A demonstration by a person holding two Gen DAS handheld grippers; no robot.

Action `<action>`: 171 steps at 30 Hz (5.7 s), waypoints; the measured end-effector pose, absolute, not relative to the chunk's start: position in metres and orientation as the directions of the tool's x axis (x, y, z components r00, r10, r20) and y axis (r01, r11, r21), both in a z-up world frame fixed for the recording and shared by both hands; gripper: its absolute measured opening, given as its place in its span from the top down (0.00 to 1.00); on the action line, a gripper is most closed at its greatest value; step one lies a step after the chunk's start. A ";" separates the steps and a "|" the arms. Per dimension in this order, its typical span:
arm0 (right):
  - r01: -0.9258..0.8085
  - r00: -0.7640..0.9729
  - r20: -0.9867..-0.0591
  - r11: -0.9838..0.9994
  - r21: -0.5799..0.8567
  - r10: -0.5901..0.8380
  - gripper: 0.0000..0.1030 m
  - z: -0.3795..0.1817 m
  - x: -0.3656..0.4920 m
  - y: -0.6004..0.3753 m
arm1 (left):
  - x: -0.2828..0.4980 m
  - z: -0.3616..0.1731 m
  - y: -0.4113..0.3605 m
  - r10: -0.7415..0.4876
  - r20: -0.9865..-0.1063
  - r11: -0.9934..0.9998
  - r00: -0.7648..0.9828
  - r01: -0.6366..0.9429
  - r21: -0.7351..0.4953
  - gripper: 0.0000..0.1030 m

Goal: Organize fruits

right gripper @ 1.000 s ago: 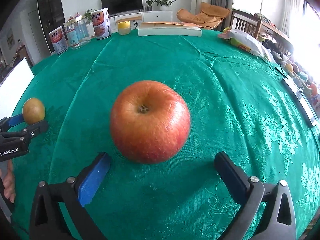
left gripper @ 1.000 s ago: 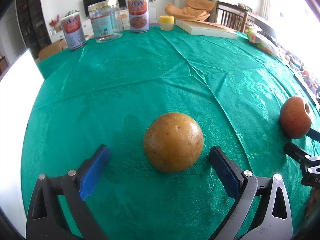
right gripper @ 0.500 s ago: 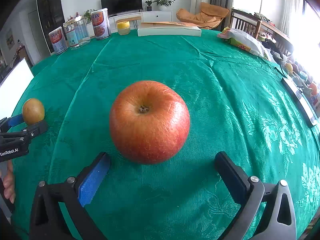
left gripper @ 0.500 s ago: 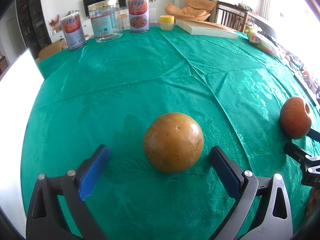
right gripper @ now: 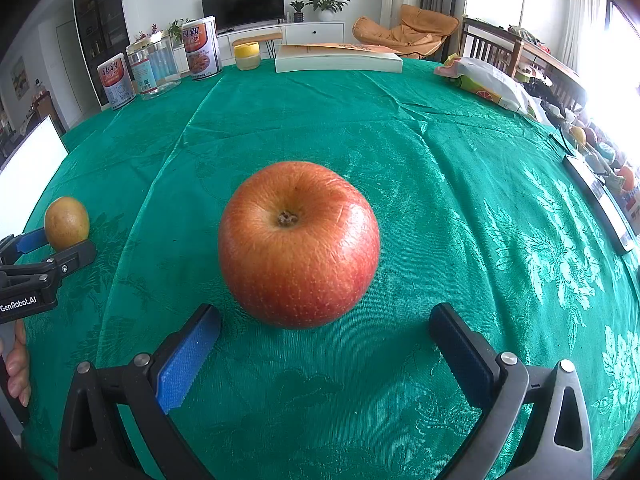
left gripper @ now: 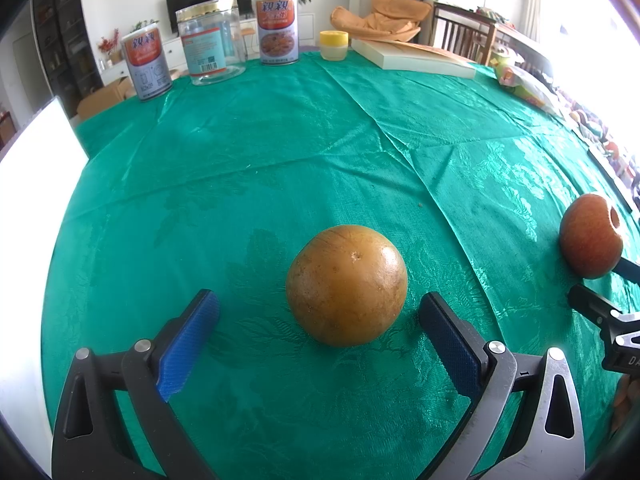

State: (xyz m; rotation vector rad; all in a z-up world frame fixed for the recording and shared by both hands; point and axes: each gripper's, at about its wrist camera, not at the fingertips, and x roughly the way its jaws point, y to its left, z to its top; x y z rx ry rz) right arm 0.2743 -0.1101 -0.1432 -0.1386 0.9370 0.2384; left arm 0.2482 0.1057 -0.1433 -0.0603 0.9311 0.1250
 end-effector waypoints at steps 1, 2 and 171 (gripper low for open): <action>-0.262 0.569 -0.810 0.965 -0.014 0.142 0.00 -0.143 0.274 -0.110 | 0.248 -0.143 0.106 0.081 -0.803 0.991 0.590 -0.133 0.002 0.02; -0.262 0.569 -0.810 0.965 -0.014 0.142 0.00 -0.143 0.274 -0.110 | 0.248 -0.143 0.106 0.081 -0.803 0.991 0.590 -0.133 0.002 0.02; -0.800 0.278 -0.821 0.593 0.089 0.499 0.00 0.037 0.024 0.273 | -0.075 0.023 0.346 0.568 -0.716 0.657 0.406 -0.748 0.097 0.04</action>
